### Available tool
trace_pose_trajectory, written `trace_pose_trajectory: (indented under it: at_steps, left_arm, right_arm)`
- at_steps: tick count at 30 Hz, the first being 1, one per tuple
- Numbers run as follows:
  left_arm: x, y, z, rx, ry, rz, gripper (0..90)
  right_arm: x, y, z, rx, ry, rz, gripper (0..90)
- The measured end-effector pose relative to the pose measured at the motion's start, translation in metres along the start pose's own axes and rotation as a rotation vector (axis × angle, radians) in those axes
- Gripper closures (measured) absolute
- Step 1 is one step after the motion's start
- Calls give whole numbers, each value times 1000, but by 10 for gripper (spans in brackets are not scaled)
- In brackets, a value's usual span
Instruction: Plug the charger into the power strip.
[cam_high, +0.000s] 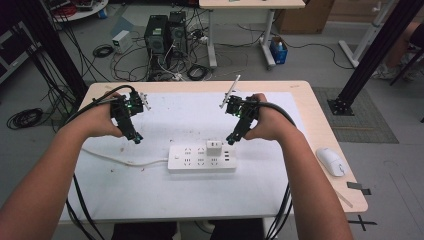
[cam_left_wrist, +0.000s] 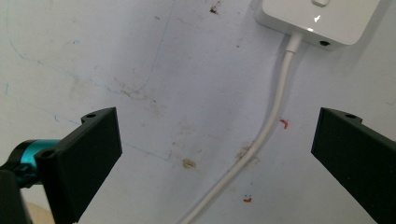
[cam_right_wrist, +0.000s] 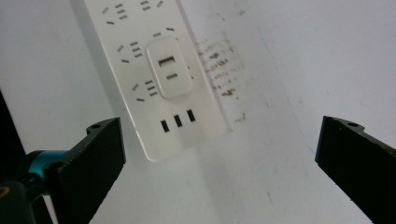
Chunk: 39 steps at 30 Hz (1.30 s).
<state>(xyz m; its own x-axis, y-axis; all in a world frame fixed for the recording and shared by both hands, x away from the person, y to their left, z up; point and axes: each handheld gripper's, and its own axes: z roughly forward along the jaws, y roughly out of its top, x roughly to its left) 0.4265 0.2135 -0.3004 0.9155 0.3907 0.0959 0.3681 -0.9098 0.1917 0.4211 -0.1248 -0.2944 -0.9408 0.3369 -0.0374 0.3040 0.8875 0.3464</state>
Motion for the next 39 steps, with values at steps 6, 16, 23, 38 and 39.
trace_pose_trajectory:
  at_steps: [6,16,23,38,39]
  left_arm:
    - [2,6,-6,4,-6,17,17]
    - [5,12,-2,8,-23,23,17]
    - [2,13,-1,10,-28,33,17]
    - [9,11,3,19,-36,23,17]
    - [9,11,3,19,-36,23,17]
  right_arm:
    - [-5,-9,-9,46,-22,11,9]
    - [-14,-11,-10,101,-35,36,9]
    - [-13,-10,-8,114,-43,26,10]
    - [-18,-6,-1,119,-30,22,10]
    - [-18,-6,-2,121,-32,25,10]
